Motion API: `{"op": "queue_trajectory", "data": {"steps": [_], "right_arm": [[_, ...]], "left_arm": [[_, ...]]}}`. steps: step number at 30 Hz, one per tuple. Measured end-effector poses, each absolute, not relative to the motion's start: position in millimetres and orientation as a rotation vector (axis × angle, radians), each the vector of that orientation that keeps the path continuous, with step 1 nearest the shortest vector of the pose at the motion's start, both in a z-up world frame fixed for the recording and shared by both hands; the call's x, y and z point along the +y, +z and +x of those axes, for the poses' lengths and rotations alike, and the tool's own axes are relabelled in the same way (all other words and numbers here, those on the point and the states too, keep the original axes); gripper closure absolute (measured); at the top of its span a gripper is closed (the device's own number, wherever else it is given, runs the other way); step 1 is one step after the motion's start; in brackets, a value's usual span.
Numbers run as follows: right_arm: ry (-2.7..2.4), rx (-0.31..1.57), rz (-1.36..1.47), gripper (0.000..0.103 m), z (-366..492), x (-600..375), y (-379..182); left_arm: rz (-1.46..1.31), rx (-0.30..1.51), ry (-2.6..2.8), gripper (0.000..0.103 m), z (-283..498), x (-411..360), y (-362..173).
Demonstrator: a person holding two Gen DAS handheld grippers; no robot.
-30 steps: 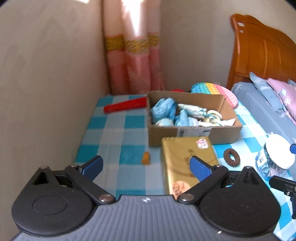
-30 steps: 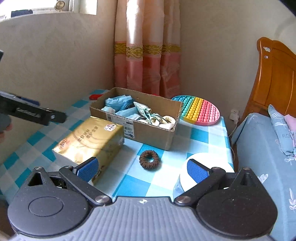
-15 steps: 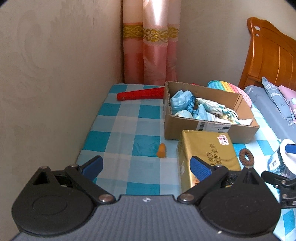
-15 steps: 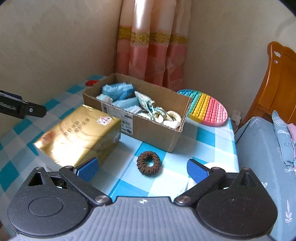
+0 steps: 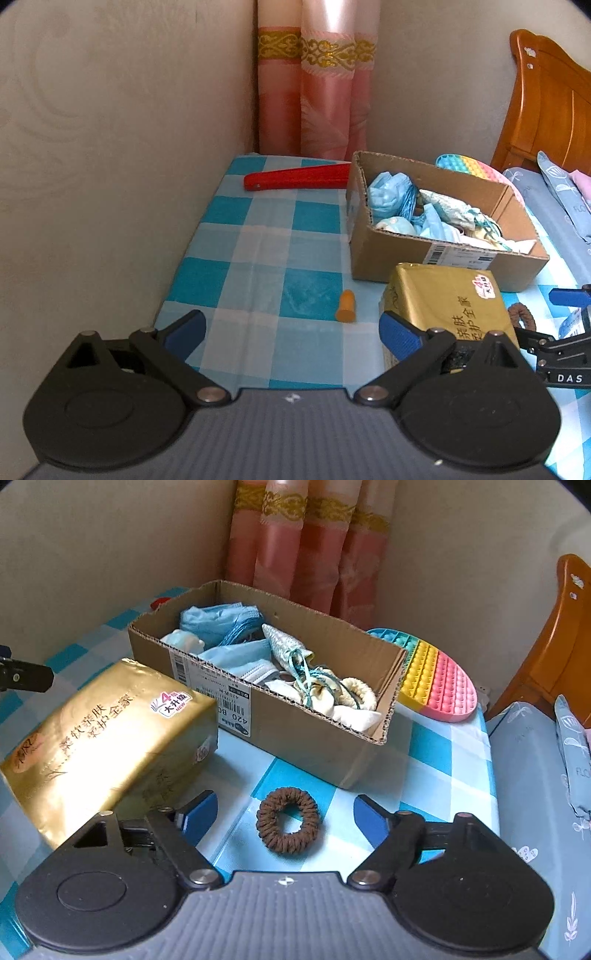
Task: Organize soft objects
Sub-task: 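Grasp the brown scrunchie with the right tool while the left tool moves toward the second plug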
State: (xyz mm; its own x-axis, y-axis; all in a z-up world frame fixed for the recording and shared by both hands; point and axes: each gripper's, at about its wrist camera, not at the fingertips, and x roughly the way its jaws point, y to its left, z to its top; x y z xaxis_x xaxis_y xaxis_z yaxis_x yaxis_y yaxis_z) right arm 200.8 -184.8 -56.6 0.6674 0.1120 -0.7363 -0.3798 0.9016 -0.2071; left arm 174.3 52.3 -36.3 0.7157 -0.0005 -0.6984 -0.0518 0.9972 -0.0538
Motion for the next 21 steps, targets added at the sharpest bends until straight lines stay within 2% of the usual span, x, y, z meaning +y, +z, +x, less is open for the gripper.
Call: {"op": "queue_trajectory", "data": {"steps": [14,21], "right_arm": [[0.293,0.880,-0.313,0.054,216,-189,-68],[0.298,0.882,-0.319,0.057,215,-188,-70]], "left_arm": [[-0.037,0.799,0.029,0.003,188,51,-47],[-0.032,0.847,0.019,0.003,196,51,-50]]}}
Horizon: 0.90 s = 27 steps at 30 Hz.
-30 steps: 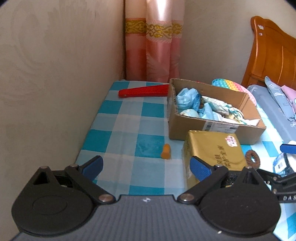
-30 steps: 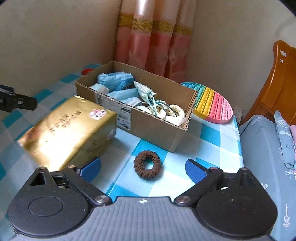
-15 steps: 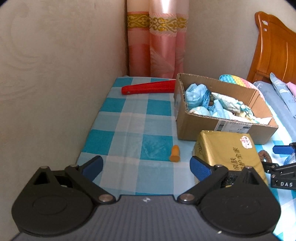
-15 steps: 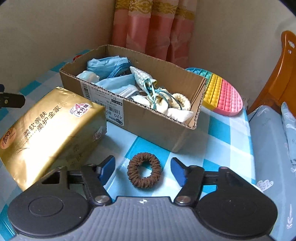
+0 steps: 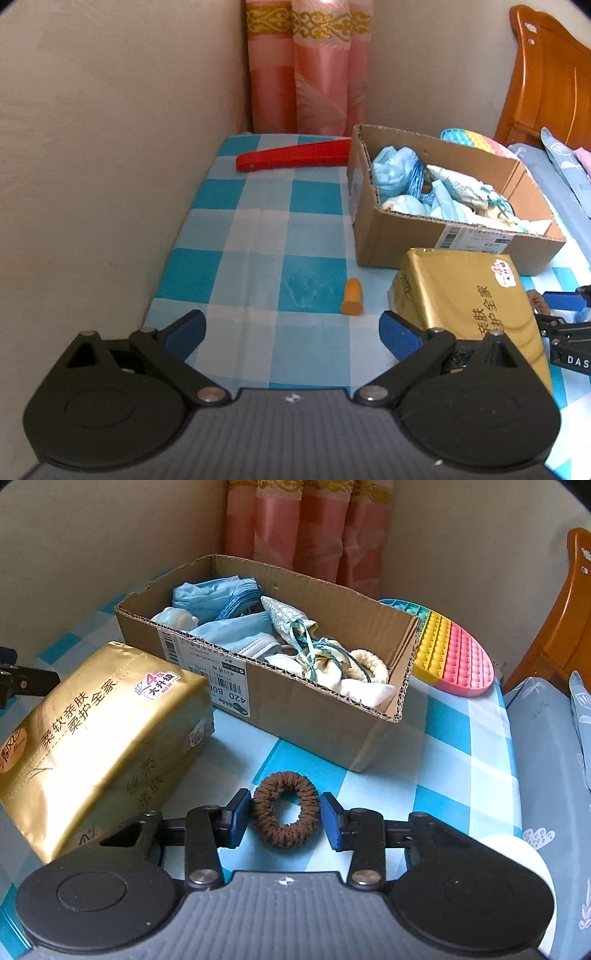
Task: Organize soft objects
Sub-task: 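Grasp the brown scrunchie with the right tool while the left tool moves toward the second plug, then grasp the second orange plug with the left tool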
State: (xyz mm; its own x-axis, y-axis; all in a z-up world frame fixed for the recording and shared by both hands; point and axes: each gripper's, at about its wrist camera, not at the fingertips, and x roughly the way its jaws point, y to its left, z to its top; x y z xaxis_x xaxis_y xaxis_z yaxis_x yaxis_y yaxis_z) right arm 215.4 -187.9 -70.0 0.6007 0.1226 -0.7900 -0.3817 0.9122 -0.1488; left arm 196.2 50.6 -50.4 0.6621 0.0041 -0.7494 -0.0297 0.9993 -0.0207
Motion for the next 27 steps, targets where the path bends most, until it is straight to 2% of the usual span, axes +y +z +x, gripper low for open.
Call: {"op": "queue_trajectory", "data": {"steps": [5,8,11,12,13,15,18,27], "right_arm": [[0.301,0.880,-0.318,0.057,216,-188,-70],[0.303,0.881,-0.310,0.057,216,-189,-70],[0.305,0.882,-0.306,0.057,216,-189,-70],[0.305,0.882,-0.306,0.057,216,-189,-70],[0.306,0.881,-0.309,0.057,215,-189,-70],[0.307,0.880,-0.311,0.057,215,-188,-70],[0.308,0.880,-0.307,0.057,215,-188,-70],[0.309,0.882,-0.295,0.057,216,-190,-70]], "left_arm": [[0.000,0.847,0.008,0.006,200,48,-49],[-0.005,0.845,-0.014,0.015,204,50,-51],[-0.075,0.868,-0.048,0.033,213,57,-55],[-0.109,0.879,-0.060,0.043,215,60,-57],[-0.149,0.886,-0.078,0.048,218,64,-58],[-0.202,0.891,-0.101,0.049,220,69,-60],[-0.210,0.899,-0.112,0.057,224,69,-62],[-0.226,0.919,-0.166,0.057,234,63,-68]]}}
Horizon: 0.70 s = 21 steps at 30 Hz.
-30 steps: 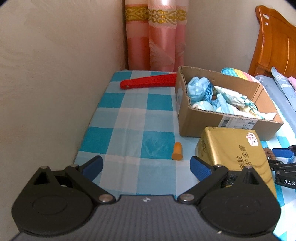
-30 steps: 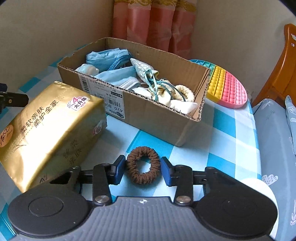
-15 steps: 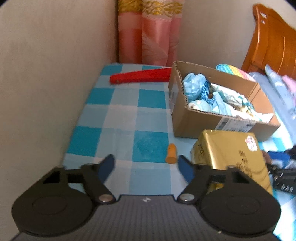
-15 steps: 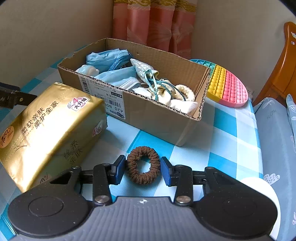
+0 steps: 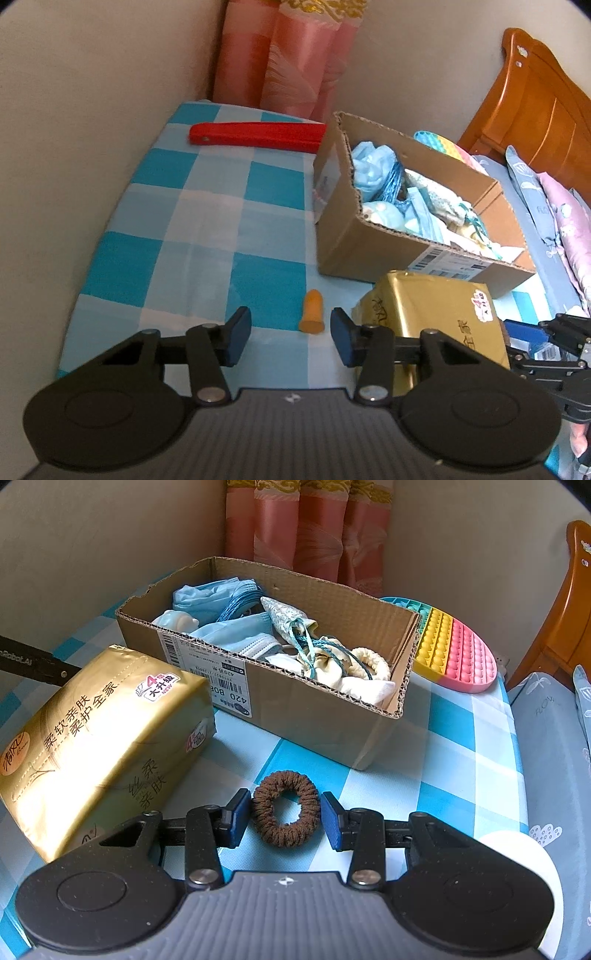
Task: Organize soft objects
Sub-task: 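Grasp the second orange plug with the left tool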
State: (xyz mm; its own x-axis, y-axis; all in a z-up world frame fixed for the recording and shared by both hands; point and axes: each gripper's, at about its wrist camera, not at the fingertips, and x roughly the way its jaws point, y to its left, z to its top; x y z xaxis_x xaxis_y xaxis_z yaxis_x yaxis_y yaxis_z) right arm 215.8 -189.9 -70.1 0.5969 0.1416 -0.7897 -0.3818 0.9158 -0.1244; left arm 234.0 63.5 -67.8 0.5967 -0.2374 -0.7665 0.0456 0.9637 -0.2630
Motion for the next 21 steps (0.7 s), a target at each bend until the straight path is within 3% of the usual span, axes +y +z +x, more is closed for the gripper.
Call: {"op": "queue_trajectory", "data": {"steps": [5,15,21], "right_arm": [[0.310,0.885,-0.290,0.056,216.0,-190.7,-69.9],[0.310,0.886,-0.290,0.056,216.2,-190.8,-69.2],[0.310,0.886,-0.290,0.056,216.1,-190.6,-69.1]], "left_arm": [[-0.207,0.926,-0.170,0.058,238.4,59.8,-72.2],[-0.196,0.906,-0.228,0.089,236.6,53.4,-72.7],[-0.199,0.895,-0.224,0.091,235.8,53.6,-70.6]]}}
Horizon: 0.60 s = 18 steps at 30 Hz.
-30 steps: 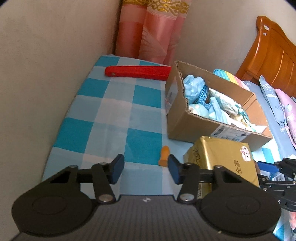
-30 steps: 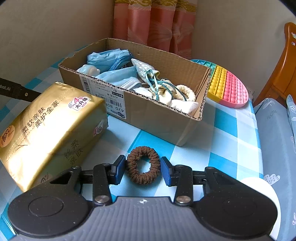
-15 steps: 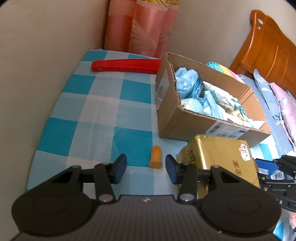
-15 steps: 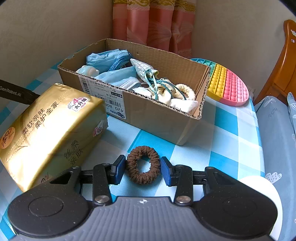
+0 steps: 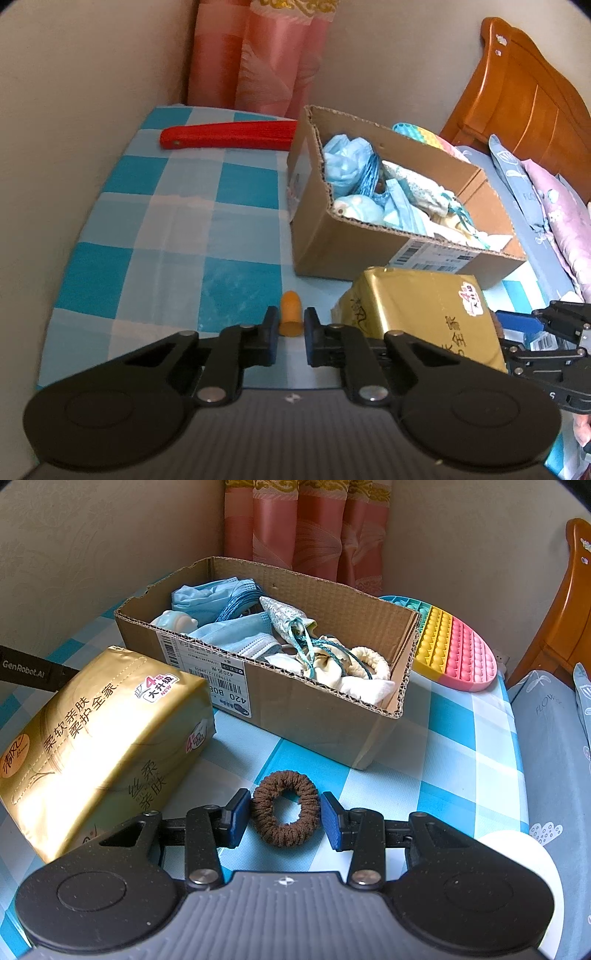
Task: Organize soft objects
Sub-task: 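Grasp the second orange plug with the left tool, then carry the orange plug into the box and open the left tool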
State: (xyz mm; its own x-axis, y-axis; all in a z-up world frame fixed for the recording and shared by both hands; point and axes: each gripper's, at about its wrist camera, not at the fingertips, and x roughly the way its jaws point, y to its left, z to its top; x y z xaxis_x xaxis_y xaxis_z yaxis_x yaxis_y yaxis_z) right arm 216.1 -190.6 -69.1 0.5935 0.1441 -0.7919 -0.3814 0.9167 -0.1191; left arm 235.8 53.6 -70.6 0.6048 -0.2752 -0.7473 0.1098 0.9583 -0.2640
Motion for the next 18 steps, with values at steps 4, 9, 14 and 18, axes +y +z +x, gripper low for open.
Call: {"op": "queue_trajectory", "data": {"steps": [4,9,14,18], "right_arm": [[0.312,0.886,-0.293,0.057,216,-190,-69],[0.317,0.881,-0.300,0.057,215,-189,-67],[0.319,0.869,-0.297,0.057,211,-189,-62],[0.322,0.855,-0.299,0.057,205,-190,-55]], "left_arm": [[-0.192,0.880,-0.223,0.091,233,56,-65],[-0.181,0.868,-0.208,0.092,229,59,-59],[-0.175,0.857,-0.205,0.092,223,58,-51],[-0.173,0.842,-0.202,0.092,214,57,-41]]}}
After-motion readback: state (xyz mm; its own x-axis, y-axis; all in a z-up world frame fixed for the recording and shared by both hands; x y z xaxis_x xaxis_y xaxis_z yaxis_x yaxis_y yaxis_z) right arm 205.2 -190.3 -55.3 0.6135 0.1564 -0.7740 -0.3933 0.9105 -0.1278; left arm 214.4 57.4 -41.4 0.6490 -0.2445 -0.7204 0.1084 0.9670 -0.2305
